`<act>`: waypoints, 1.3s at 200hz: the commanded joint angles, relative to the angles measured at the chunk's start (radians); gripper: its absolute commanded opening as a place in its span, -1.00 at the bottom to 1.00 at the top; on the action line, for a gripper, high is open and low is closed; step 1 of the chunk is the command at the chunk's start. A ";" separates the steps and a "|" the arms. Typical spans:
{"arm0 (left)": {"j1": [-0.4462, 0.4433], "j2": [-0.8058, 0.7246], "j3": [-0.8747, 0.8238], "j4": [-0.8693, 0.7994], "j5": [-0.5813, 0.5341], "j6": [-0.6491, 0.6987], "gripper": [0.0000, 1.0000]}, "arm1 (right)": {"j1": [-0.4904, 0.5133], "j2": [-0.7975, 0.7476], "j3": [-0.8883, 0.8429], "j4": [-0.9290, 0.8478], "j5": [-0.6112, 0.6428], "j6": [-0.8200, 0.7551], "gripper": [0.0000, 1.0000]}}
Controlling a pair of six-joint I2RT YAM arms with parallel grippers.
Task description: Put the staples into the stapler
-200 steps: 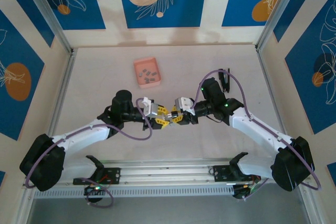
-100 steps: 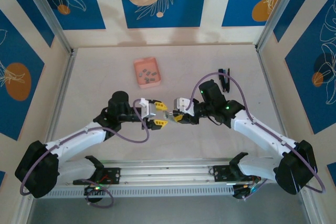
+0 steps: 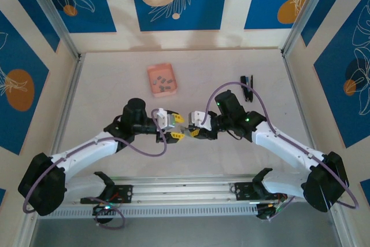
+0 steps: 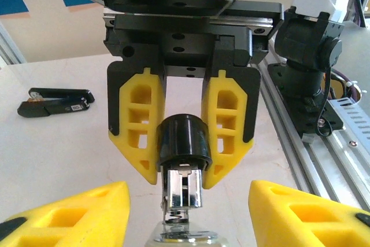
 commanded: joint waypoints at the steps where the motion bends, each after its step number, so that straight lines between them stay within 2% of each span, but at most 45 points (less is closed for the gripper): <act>1: -0.013 0.015 0.038 -0.035 -0.001 0.022 0.11 | 0.008 -0.009 0.044 0.032 -0.040 -0.017 -0.92; 39: -0.013 0.032 0.066 -0.108 -0.010 0.054 0.02 | 0.008 -0.025 0.047 0.040 -0.045 -0.019 -0.93; 55: -0.013 0.035 0.070 -0.138 -0.034 0.066 -0.12 | 0.008 -0.041 0.045 0.046 -0.047 -0.021 -1.00; 83: -0.014 0.037 0.063 -0.179 -0.079 0.096 -0.22 | 0.001 -0.082 0.037 0.068 -0.062 -0.015 -1.00; 122: -0.011 0.043 0.055 -0.219 -0.132 0.108 -0.49 | -0.047 -0.136 0.021 0.074 -0.126 -0.001 -1.00; 189: -0.009 0.070 0.054 -0.271 -0.186 0.120 -0.53 | -0.131 -0.203 -0.002 0.122 -0.261 0.051 -1.00; 260: -0.006 0.114 0.069 -0.324 -0.229 0.100 -0.57 | -0.140 -0.212 -0.016 0.161 -0.335 0.081 -1.00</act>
